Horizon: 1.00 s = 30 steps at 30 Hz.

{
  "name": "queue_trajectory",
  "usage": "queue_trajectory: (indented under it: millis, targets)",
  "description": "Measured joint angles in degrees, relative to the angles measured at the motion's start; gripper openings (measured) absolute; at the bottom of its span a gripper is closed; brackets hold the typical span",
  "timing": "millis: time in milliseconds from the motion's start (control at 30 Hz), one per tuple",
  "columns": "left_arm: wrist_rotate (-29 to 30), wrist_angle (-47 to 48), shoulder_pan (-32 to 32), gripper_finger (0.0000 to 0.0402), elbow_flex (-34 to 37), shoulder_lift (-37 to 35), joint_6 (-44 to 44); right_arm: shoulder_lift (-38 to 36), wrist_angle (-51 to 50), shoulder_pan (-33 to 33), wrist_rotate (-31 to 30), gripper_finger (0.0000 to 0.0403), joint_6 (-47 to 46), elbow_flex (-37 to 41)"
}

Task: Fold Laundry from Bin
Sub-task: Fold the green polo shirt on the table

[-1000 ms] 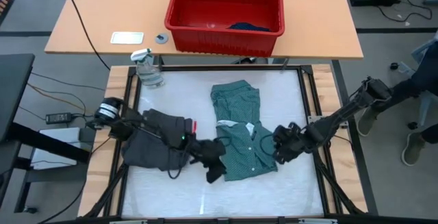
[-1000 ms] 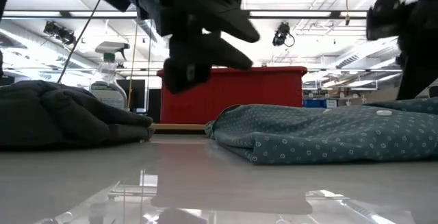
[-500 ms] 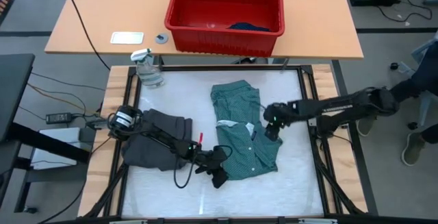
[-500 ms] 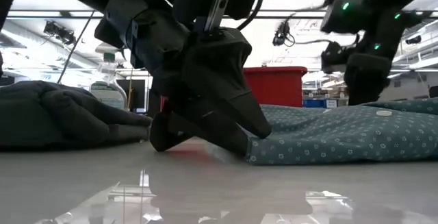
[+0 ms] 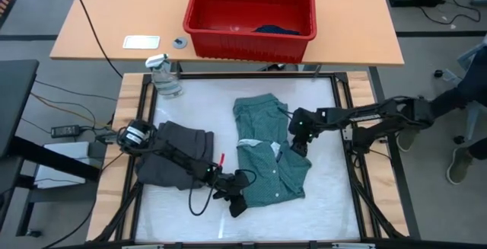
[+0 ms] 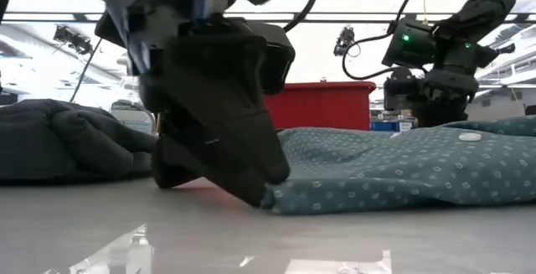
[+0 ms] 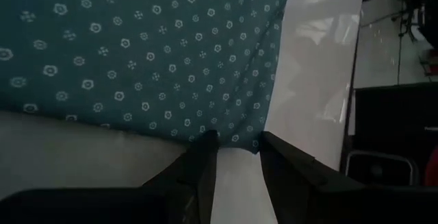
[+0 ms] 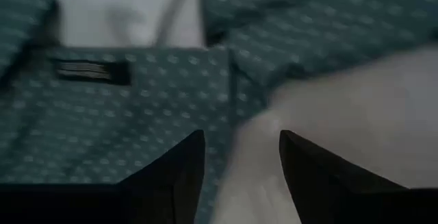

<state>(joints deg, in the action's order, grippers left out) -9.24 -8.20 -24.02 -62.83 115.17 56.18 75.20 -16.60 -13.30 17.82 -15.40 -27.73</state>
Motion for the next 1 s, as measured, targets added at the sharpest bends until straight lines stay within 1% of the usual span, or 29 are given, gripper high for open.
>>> queue_trajectory:
  millis: [133, 267, 367, 467, 533, 567, 700, 800, 900, 1000]
  targets:
    - [-2.03, 1.1, -0.76, 0.0121, 0.11, -0.67, 1.3, 3.72, 4.53, 2.89, 1.55, 0.0179, -2.98, -0.13]
    - [-3.3, 5.97, -1.0, 0.0121, 0.22, -2.44, 4.18, 6.44, 7.15, 6.36, 0.99, 0.0143, -5.6, -0.35]
    - [-2.7, 9.55, -1.15, 0.0121, 0.28, -3.94, 4.36, 6.77, 8.08, 7.71, 1.96, 0.0104, -8.45, -0.28]
    - [-0.42, 11.69, -1.12, 0.0121, 0.33, -5.28, 4.27, 6.4, 9.16, 9.45, 5.58, 0.0054, -11.46, -0.02]
    - [0.01, 11.83, -0.71, 0.0121, 0.4, -5.63, 4.2, 6.25, 9.89, 11.12, 8.62, 0.0019, -12.65, 0.11]
    - [0.16, 12.19, -0.59, 0.0121, 0.37, -5.84, 4.11, 6.36, 10.72, 11.97, 9.08, 0.0011, -12.98, 0.11]
    - [0.46, 13.62, -0.21, 0.0121, 0.33, -6.65, 4.05, 6.35, 11.04, 14.53, 6.11, 0.0009, -14.61, 0.11]
    - [0.42, 14.92, -0.25, 0.0121, 0.35, -7.73, 5.23, 4.46, 10.36, 15.7, 4.71, 0.0005, -16.41, 0.11]
    - [0.4, 16.9, -0.25, 0.0121, 0.33, -9.38, 6.69, 0.48, 9.38, 16.84, 0.81, 0.0004, -18.33, -0.48]
    - [0.47, 18.66, -0.19, 0.0121, 0.33, -11.25, 6.51, -3.4, 6.66, 18.2, -4.83, 0.0003, -15.53, -3.86]
